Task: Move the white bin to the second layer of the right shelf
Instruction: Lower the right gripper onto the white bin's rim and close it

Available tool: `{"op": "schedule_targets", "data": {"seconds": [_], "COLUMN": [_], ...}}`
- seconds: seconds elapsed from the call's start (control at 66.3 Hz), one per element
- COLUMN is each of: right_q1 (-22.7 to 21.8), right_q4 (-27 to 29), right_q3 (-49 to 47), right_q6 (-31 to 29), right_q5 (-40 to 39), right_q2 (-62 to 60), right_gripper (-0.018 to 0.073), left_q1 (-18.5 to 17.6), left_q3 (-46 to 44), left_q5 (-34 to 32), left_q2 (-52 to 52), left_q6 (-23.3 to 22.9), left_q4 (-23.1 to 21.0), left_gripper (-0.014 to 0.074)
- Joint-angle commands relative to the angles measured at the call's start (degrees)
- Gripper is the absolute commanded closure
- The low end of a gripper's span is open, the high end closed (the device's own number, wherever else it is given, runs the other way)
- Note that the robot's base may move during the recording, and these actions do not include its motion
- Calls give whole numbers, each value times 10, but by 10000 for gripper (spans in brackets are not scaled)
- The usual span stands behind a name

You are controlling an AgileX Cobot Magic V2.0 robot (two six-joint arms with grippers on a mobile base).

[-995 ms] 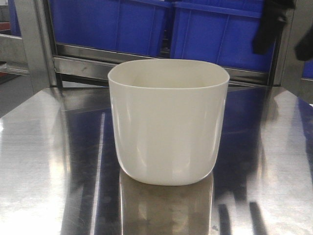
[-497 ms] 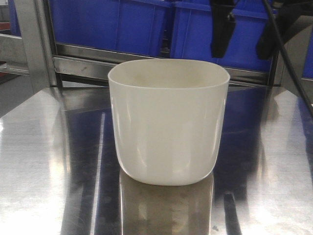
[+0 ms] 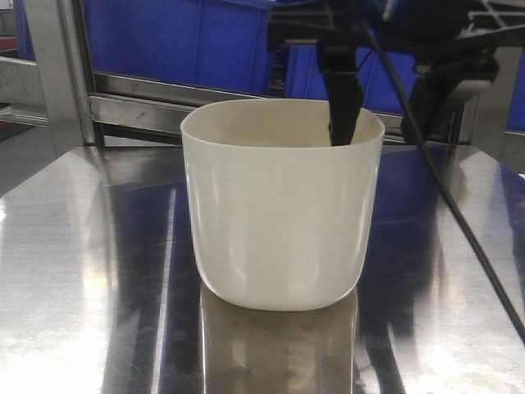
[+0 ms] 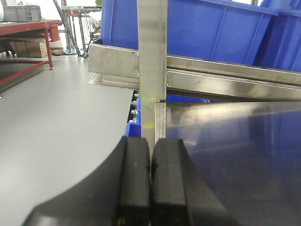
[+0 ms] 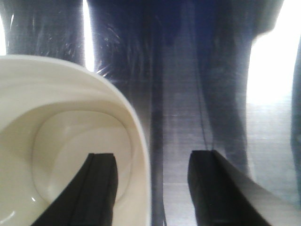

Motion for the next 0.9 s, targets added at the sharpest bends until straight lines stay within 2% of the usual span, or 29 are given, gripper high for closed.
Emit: {"op": "schedule_targets", "data": {"seconds": [0.0,0.241,0.889], "right_q1": [-4,-21,-24], "right_q4": [-7,19,16], "right_q3": [-18,14,27], "right_q6": [-2,-2,-3], "right_q5": [-30,-50,-78], "right_q2": [-14,-13,-13], "right_gripper": [113,113,113], "left_q1": [-2,-2,-2], "left_q3": [21,21,21], "left_q5": [-46,-46,-46], "left_q2": [-9,-9,-9], "left_q6": [-2,-2,-2], "left_q4": [-4,-4,-4], "left_gripper": [512,512,512]}}
